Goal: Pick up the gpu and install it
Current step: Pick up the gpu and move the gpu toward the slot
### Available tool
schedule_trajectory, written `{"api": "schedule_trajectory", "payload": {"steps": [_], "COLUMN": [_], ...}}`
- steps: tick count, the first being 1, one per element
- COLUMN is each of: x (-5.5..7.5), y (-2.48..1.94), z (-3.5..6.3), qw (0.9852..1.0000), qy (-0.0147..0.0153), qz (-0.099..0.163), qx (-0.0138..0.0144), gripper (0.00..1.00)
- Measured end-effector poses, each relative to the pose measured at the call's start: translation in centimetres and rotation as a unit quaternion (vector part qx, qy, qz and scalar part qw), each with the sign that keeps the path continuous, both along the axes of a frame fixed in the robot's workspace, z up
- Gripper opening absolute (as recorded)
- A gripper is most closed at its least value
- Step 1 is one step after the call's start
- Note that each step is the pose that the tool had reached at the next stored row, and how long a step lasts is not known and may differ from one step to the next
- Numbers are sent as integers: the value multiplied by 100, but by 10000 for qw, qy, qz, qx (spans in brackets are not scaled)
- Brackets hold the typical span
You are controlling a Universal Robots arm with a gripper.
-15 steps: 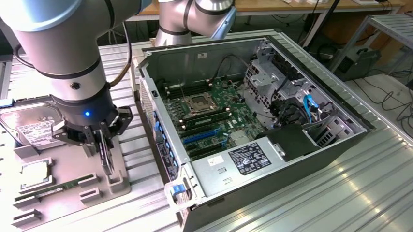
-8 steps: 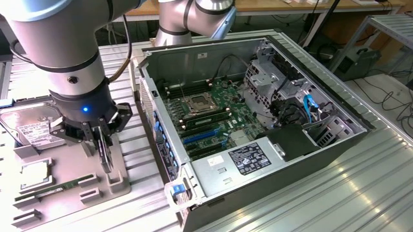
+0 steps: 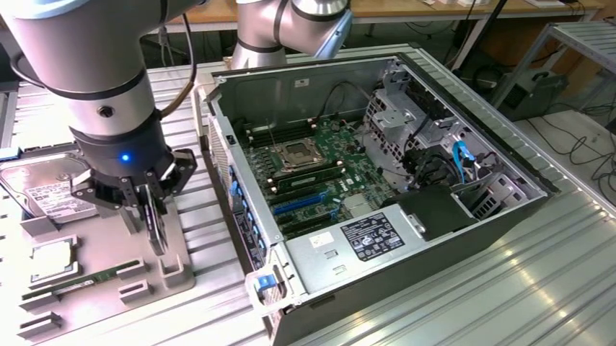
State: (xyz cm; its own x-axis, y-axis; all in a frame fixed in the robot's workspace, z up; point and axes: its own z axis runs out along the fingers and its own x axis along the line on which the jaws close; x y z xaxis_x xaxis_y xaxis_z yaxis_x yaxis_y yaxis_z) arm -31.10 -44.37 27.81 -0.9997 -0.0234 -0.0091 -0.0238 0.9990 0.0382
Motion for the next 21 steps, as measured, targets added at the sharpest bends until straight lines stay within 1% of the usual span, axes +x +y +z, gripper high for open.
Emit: {"api": "schedule_trajectory", "payload": {"steps": [9, 21], "x": [1, 3], "y": [0, 0], "z": [119, 212], "qw": [10000, 10000], "qy": [3, 4], "qz": [0, 0], "qx": [0, 0], "gripper": [28, 28]}}
